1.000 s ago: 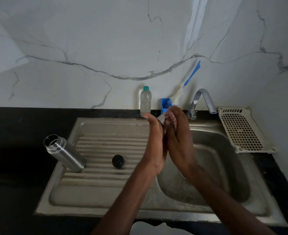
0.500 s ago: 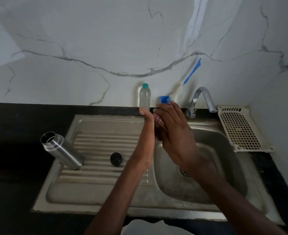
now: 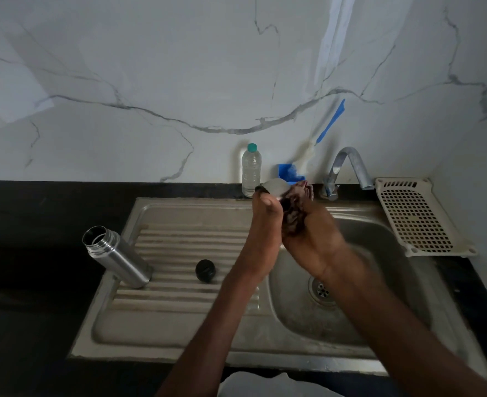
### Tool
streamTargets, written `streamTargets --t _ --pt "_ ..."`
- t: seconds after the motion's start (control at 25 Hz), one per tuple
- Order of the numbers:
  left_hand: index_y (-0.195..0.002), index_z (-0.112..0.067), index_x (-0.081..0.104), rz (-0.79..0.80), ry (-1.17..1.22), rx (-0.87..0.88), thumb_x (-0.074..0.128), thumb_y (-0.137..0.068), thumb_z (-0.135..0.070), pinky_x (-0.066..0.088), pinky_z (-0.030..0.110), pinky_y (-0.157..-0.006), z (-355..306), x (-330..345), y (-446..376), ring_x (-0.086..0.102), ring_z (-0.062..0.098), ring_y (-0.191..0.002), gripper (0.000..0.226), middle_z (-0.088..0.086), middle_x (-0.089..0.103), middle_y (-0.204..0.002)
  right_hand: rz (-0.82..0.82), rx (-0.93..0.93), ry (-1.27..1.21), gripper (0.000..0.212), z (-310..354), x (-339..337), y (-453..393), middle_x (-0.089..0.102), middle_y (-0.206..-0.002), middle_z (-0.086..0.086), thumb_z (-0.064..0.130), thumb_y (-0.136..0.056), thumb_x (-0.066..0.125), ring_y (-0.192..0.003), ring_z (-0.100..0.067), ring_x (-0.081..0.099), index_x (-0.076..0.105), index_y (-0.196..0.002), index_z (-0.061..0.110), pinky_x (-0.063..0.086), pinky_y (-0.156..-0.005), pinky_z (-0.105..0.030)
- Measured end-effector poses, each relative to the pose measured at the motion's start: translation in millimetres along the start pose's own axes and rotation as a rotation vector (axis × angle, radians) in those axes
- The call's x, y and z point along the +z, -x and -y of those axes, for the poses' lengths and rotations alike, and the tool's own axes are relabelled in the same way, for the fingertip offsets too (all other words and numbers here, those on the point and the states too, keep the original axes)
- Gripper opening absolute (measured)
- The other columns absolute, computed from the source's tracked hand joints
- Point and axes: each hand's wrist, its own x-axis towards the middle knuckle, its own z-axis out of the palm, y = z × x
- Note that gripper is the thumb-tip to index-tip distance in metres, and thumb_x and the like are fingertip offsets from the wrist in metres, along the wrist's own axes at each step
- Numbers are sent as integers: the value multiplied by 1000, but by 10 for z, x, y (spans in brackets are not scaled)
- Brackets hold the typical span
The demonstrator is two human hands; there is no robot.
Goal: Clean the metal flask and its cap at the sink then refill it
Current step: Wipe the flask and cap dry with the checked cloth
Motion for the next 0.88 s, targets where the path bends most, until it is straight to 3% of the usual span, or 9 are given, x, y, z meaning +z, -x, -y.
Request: streamTargets --t 0.08,0.16,0.28,0.4,0.44,0.56,0.64,0.76,0.88 --pt "-156 -8 38 62 31 -5 21 -79 -97 33 40 -126 22 6 5 46 15 -147 119 12 49 -157 -37 -365 438 35 -194 -78 21 59 -140 -17 34 -109 45 -134 -39 54 56 -138 20 46 -111 -55" --pt "-159 -11 38 107 149 -26 10 -85 -86 33 33 -125 46 2 35 48 13 -145 110 7 52 -157 18 -746 1044 35 -223 -232 47 52 -148 -4 26 -107 49 -140 -22 49 55 -140 18 42 -115 -43" --pt "-155 -11 46 141 234 -92 4 -85 -79 39 30 -122 42 -103 86 53 13 -141 106 5 60 -149 33 -812 1503 26 42 -172 -11 65 -124 7 30 -102 52 -115 -8 60 67 -121 22 49 -95 -30" --pt "-150 -3 52 197 339 -126 3 -83 -85 41 36 -120 81 -151 97 59 21 -137 117 13 66 -142 -137 -360 1361 27 309 1 -128 74 -90 8 43 -98 54 -89 -12 68 72 -95 25 49 -81 -33" --pt "-148 3 52 204 439 -165 7 -81 -89 44 35 -116 41 -145 100 63 23 -131 122 16 68 -136 -109 -368 1392 25 311 9 -106 74 -92 8 42 -97 54 -91 -13 68 72 -96 25 50 -83 -34" --pt "-142 5 58 155 753 -240 25 -80 -96 42 36 -113 -48 -160 39 61 25 -121 123 15 67 -125 159 -860 1819 35 127 -91 69 66 -127 5 28 -94 49 -131 -20 54 69 -123 20 44 -108 -42" --pt "-135 5 65 89 888 -272 27 -82 -97 47 38 -105 -94 -199 15 65 27 -113 120 19 67 -123 274 -1035 1872 42 91 -161 56 59 -144 1 23 -94 50 -149 -28 36 66 -132 14 34 -118 -48" --pt "-141 13 53 28 1102 -335 30 -84 -94 60 38 -89 -108 -249 4 69 31 -104 124 29 64 -127 337 -1106 1630 42 33 -273 59 51 -153 -4 -3 -93 60 -155 -33 24 66 -133 6 27 -123 -51" --pt "-138 12 54 15 1127 -336 28 -86 -93 62 34 -79 -53 -216 31 68 27 -90 120 25 64 -114 252 -857 1192 48 -74 -298 111 48 -156 -4 -11 -96 56 -152 -25 33 58 -140 7 32 -122 -52"
